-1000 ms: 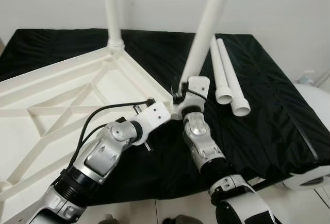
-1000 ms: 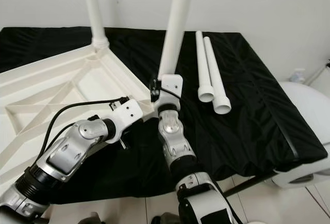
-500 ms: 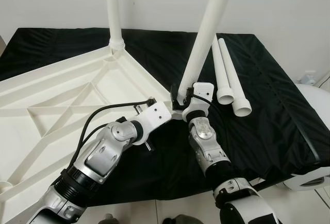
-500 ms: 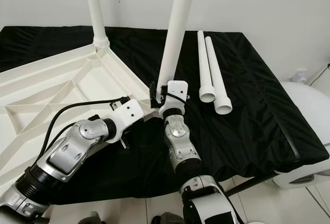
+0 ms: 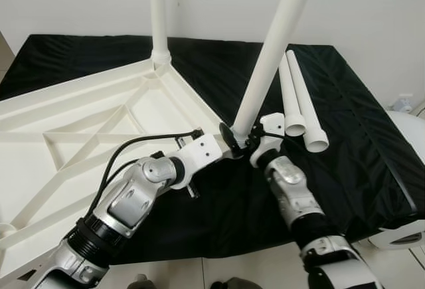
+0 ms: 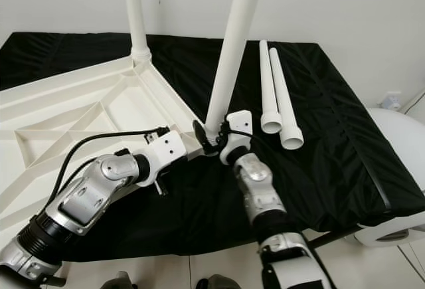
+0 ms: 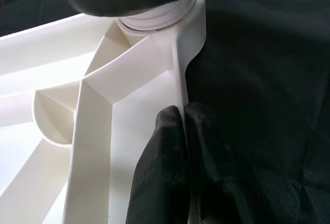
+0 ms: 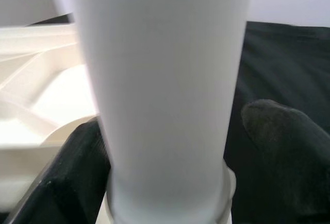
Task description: Building children table
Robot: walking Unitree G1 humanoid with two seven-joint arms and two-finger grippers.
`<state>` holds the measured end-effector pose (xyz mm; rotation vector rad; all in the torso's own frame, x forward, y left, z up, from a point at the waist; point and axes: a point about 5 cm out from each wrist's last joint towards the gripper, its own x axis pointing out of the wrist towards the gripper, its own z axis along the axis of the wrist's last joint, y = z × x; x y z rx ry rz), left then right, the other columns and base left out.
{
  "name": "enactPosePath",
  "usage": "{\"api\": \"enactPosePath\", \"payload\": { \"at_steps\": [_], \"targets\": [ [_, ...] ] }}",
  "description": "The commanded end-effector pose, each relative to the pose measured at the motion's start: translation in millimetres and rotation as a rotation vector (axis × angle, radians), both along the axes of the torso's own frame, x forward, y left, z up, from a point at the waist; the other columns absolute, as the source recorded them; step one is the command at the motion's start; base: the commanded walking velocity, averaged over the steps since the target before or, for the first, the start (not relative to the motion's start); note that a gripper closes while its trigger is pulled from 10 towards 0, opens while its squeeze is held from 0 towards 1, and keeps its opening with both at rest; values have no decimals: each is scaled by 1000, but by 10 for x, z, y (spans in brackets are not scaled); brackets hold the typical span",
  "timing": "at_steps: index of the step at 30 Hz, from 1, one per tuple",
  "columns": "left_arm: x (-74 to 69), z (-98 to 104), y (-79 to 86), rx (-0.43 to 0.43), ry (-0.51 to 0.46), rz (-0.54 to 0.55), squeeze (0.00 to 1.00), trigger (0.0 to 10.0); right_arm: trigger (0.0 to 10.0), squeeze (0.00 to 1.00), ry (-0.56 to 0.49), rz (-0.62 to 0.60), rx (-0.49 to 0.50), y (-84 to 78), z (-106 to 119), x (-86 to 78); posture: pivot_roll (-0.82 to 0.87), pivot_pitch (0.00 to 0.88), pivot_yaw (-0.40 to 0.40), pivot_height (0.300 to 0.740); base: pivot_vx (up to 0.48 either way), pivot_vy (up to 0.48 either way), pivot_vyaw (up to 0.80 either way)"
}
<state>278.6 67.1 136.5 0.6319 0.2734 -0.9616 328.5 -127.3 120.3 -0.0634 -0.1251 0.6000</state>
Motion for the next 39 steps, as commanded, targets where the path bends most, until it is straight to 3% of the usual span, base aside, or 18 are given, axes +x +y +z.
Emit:
{"api": "enactPosePath", "payload": {
  "at_steps": [1,19,30,32,33,34,35,39],
  "targets": [
    [25,-1,41,42,-17,4,0,10000,10000,0,-6,63,-19,-122,64,8,68,0,-64,740,0,0,0],
    [39,16,7,40,-22,-11,0,10000,10000,0,14,358,-78,-101,274,115,63,0,-57,740,0,0,0],
    [20,24,-42,26,-22,-14,0,10000,10000,0,111,342,-36,-107,159,225,66,0,-61,740,0,0,0],
    [16,23,-47,24,-21,-14,0,10000,9451,0,117,340,-34,-101,149,233,70,0,-61,740,0,0,0],
    [12,21,-52,23,-20,-14,0,10000,8549,0,119,338,-34,-97,142,239,74,0,-62,740,0,0,0],
    [7,20,-55,22,-20,-14,0,10000,7373,0,122,339,-32,-93,136,243,75,0,-63,740,0,0,0],
    [1,20,-57,22,-19,-15,0,10000,4824,0,122,338,-32,-90,134,250,77,0,-63,740,0,0,0],
    [-12,11,-56,23,-15,-16,0,10000,4235,0,114,338,-27,-78,155,276,80,0,-62,740,0,0,0]
  ]
}}
